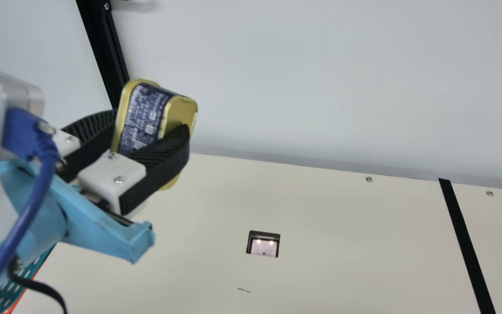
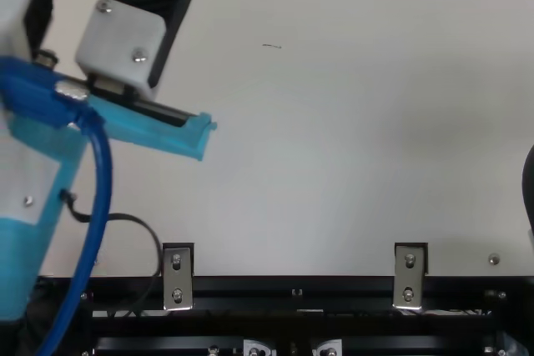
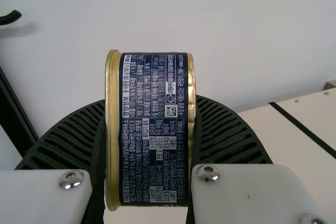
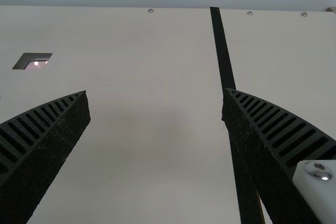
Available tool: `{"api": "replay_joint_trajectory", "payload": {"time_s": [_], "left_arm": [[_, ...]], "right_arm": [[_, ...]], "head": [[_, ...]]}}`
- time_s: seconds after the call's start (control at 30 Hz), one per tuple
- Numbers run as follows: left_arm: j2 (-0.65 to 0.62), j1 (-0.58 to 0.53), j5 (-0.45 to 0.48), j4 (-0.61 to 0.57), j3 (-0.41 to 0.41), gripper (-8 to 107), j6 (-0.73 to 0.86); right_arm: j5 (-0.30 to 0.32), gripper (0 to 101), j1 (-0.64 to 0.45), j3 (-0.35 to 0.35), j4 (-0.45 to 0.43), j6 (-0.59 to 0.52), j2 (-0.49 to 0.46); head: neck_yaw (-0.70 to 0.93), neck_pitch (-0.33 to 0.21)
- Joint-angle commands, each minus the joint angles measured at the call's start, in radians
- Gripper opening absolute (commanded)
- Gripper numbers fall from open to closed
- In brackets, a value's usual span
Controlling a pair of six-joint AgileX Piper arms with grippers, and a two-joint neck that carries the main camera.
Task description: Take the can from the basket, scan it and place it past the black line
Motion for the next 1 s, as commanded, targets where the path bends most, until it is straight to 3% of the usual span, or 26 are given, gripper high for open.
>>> {"api": "replay_joint_trajectory", "payload": {"time_s": [0.0, 0.57, 0.97], "left_arm": [[0.005, -0.01, 0.0, 0.052, 0.014, 10, -0.1], [0.063, -0.125, 0.071, 0.371, 0.123, 10, -0.555], [0.113, -0.139, 0.098, 0.479, 0.154, 10, -0.71]], "right_arm": [[0.0, 101, 0.0, 0.0, 0.0, 0.0, 0.0], [0.0, 101, 0.0, 0.0, 0.0, 0.0, 0.0], [0.0, 101, 0.0, 0.0, 0.0, 0.0, 0.0]], "head": [[-0.013, -0.037], [-0.013, -0.037], [-0.013, -0.037]]}}
